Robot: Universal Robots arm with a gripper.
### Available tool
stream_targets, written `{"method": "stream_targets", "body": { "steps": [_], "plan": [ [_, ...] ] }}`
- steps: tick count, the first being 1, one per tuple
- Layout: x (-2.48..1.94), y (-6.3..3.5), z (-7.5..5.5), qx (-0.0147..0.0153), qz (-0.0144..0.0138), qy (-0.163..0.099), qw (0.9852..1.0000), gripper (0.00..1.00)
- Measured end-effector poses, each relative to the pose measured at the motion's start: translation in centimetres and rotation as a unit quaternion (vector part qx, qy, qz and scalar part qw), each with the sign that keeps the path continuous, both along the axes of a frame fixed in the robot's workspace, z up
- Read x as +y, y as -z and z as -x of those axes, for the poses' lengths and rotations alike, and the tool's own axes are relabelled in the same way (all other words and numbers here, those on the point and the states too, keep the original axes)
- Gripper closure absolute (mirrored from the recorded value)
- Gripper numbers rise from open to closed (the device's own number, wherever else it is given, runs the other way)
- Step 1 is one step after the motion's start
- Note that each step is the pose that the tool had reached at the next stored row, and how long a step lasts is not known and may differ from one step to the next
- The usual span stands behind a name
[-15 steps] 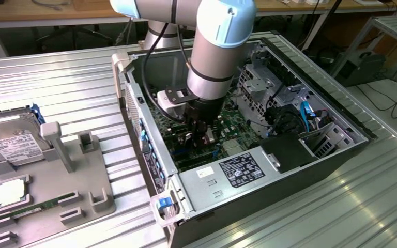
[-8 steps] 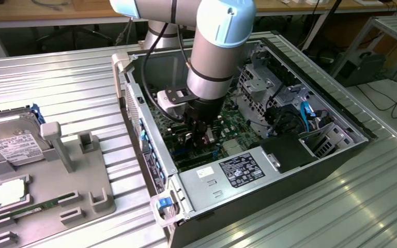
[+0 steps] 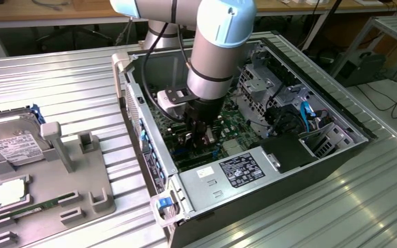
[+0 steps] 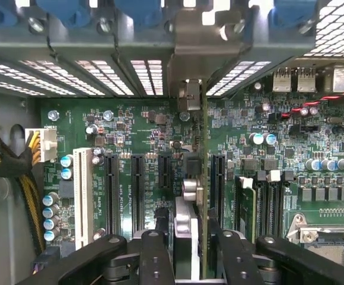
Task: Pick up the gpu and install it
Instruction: 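Insert the gpu into the slot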
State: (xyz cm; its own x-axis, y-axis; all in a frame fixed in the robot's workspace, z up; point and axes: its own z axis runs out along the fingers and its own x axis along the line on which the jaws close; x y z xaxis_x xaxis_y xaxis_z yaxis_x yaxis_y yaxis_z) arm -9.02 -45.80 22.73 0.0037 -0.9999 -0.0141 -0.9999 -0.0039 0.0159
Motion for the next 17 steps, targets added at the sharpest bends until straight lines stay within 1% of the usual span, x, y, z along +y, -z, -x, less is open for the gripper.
{"method": "stream_targets", "body": {
  "steps": [2,7,8,11,13,15,17],
  "plan": [
    [0.0,-0.5,0.0,0.0,0.0,0.0,1.0,0.64],
    [0.0,-3.05,0.0,-0.0005,-0.0001,0.0,1.0,0.64],
    [0.0,-3.8,0.0,-0.0005,-0.0001,0.0,1.0,0.64],
    [0.0,-4.99,0.0,-0.0006,-0.0001,0.0,1.0,0.64],
    [0.0,-5.56,0.0,-0.0006,-0.0001,0.0,1.0,0.64],
    [0.0,-6.52,0.0,-0.0006,0.0,0.0,1.0,0.64],
    [0.0,-6.52,0.0,-0.0007,-0.0002,0.0,1.0,0.64]
  ]
}}
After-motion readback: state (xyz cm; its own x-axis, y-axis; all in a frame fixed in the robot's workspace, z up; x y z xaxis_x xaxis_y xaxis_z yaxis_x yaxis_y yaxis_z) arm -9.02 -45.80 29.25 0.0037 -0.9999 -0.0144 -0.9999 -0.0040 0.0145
